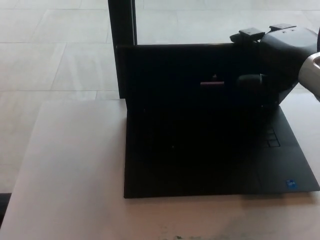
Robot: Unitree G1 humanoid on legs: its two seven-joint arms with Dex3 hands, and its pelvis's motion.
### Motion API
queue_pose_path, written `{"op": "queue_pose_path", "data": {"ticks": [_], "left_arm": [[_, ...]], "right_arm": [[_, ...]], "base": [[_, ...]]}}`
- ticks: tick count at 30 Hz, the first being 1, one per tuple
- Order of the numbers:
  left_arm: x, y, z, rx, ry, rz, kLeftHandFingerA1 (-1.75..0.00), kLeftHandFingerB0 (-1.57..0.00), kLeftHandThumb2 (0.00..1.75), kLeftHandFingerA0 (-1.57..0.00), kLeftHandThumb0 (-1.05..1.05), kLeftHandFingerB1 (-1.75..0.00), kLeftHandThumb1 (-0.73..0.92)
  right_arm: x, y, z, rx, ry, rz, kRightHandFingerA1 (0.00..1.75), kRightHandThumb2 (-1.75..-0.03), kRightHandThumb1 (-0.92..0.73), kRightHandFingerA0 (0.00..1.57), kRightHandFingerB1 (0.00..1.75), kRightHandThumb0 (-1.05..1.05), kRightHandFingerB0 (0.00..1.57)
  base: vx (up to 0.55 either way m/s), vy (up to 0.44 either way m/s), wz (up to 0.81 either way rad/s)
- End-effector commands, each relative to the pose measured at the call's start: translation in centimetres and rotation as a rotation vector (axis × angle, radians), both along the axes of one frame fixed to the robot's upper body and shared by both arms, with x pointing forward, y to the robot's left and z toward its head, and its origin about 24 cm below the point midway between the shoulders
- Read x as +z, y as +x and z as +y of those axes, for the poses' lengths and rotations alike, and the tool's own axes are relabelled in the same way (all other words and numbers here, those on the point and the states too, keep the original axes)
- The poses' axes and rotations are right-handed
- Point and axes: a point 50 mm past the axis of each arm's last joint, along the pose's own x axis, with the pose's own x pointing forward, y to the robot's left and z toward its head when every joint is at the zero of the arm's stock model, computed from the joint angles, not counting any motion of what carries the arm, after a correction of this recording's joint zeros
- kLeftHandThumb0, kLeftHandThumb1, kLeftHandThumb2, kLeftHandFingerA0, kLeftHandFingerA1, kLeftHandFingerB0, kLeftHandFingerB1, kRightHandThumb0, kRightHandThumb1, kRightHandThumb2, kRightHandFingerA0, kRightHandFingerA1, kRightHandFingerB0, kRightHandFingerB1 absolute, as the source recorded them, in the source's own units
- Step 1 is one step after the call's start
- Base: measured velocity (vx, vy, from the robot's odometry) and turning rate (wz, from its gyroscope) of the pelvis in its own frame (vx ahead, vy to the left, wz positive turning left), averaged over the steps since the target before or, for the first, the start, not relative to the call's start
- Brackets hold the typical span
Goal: The robot uses its right hand to push down on the lid of a laptop kept in the middle of the desk to close it
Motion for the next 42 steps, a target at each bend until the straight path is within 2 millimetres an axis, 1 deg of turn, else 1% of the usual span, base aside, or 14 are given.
{"op": "queue_pose_path", "data": {"ticks": [1, 11, 12, 13, 14, 15, 17, 18, 31, 34, 35, 36, 37, 42], "left_arm": [[0.8, -0.2, 0.9, 0.004, 0.002, -0.021, -0.93, -0.03, 0.74, -0.1, -1.05, -1.49, 0.71], [1.0, -0.1, 1.0, 0.011, 0.005, -0.021, -0.92, -0.05, 0.77, -0.11, -1.05, -1.48, 0.72], [1.0, -0.2, 1.0, 0.007, 0.003, -0.026, -0.93, -0.05, 0.75, -0.09, -1.05, -1.49, 0.72], [1.0, -0.2, 1.0, 0.007, 0.003, -0.026, -0.93, -0.05, 0.75, -0.09, -1.05, -1.49, 0.72], [1.0, -0.2, 1.0, 0.001, 0.008, -0.027, -0.96, -0.01, 0.77, -0.13, -1.05, -1.47, 0.75], [0.9, -0.3, 1.0, 0.001, 0.008, -0.02, -0.93, -0.01, 0.72, -0.1, -1.05, -1.5, 0.74], [0.9, -0.3, 1.1, -0.004, 0.015, -0.016, -0.93, -0.02, 0.72, -0.09, -1.05, -1.49, 0.73], [0.9, -0.3, 1.1, 0.002, 0.005, -0.02, -0.94, -0.03, 0.73, -0.09, -1.05, -1.5, 0.72], [1.2, 0.1, 1.2, 0.012, 0.015, -0.026, -0.93, -0.02, 0.79, -0.12, -1.05, -1.48, 0.75], [1.2, 0.1, 1.2, 0.01, 0.01, -0.033, -0.94, -0.03, 0.82, -0.13, -1.05, -1.47, 0.74], [1.2, 0.1, 1.2, 0.008, 0.019, -0.026, -0.94, -0.04, 0.85, -0.16, -1.05, -1.46, 0.75], [1.3, 0.1, 1.1, 0.008, 0.021, -0.024, -0.94, -0.05, 0.85, -0.16, -1.05, -1.46, 0.75], [1.2, 0.1, 1.1, 0.008, 0.019, -0.024, -0.94, -0.03, 0.84, -0.16, -1.05, -1.45, 0.76], [1.2, 0.1, 1.1, 0.011, 0.015, -0.026, -0.93, -0.04, 0.78, -0.12, -1.05, -1.48, 0.73]], "right_arm": [[-7.4, -1.8, -2.7, -0.022, -0.193, 0.189, 0.57, -0.83, -0.92, 0.25, 0.36, -1.0, 0.24], [-10.9, -5.0, -4.3, 0.012, -0.053, 0.241, 0.56, -0.82, -0.92, 0.31, 0.38, -0.96, 0.27], [-11.2, -5.3, -4.3, 0.006, -0.031, 0.256, 0.6, -1.2, -0.78, 0.26, 0.47, -0.89, 0.19], [-11.2, -5.4, -4.3, 0.006, -0.029, 0.257, 0.6, -1.2, -0.78, 0.26, 0.47, -0.89, 0.19], [-11.6, -5.7, -4.3, 0.01, -0.007, 0.26, 0.58, -0.8, -0.92, 0.28, 0.4, -0.93, 0.25], [-12.5, -6.3, -4.4, -0.01, 0.031, 0.284, 0.61, -1.19, -0.78, 0.27, 0.47, -0.88, 0.2], [-13.0, -6.8, -4.4, -0.019, 0.05, 0.296, 0.6, -1.2, -0.79, 0.26, 0.46, -0.89, 0.19], [-13.3, -7.2, -4.5, -0.027, 0.072, 0.311, 0.56, -0.82, -0.92, 0.27, 0.37, -0.94, 0.23], [-18.4, -11.3, -5.7, -0.141, 0.115, 0.463, 0.56, -0.84, -0.92, 0.26, 0.37, -0.93, 0.19], [-19.8, -12.5, -6.2, -0.181, 0.134, 0.51, 0.6, -0.83, -0.92, 0.36, 0.38, -0.94, 0.25], [-20.4, -13.0, -6.4, -0.195, 0.119, 0.535, 0.6, -1.2, -0.81, 0.27, 0.47, -0.86, 0.19], [-20.9, -13.2, -6.5, -0.205, 0.115, 0.544, 0.53, -0.81, -0.92, 0.27, 0.37, -0.91, 0.23], [-21.3, -13.6, -6.6, -0.214, 0.11, 0.554, 0.67, -0.82, -0.92, 0.33, 0.37, -0.9, 0.28], [-23.1, -14.9, -6.8, -0.238, 0.11, 0.601, 0.64, -0.92, -0.84, 0.31, 0.42, -0.97, 0.26]], "base": [[0.0, 0.0, 0.0], [0.0, 0.0, 0.0], [0.0, 0.0, 0.0], [0.0, 0.0, 0.0], [0.0, 0.0, 0.0], [0.0, 0.0, 0.0], [0.0, 0.0, 0.0], [0.0, 0.0, 0.0], [0.0, 0.0, 0.0], [0.0, 0.0, 0.0], [0.0, 0.0, 0.0], [0.0, 0.0, 0.0], [0.0, 0.0, 0.0], [0.04, -0.003, 0.03]]}}
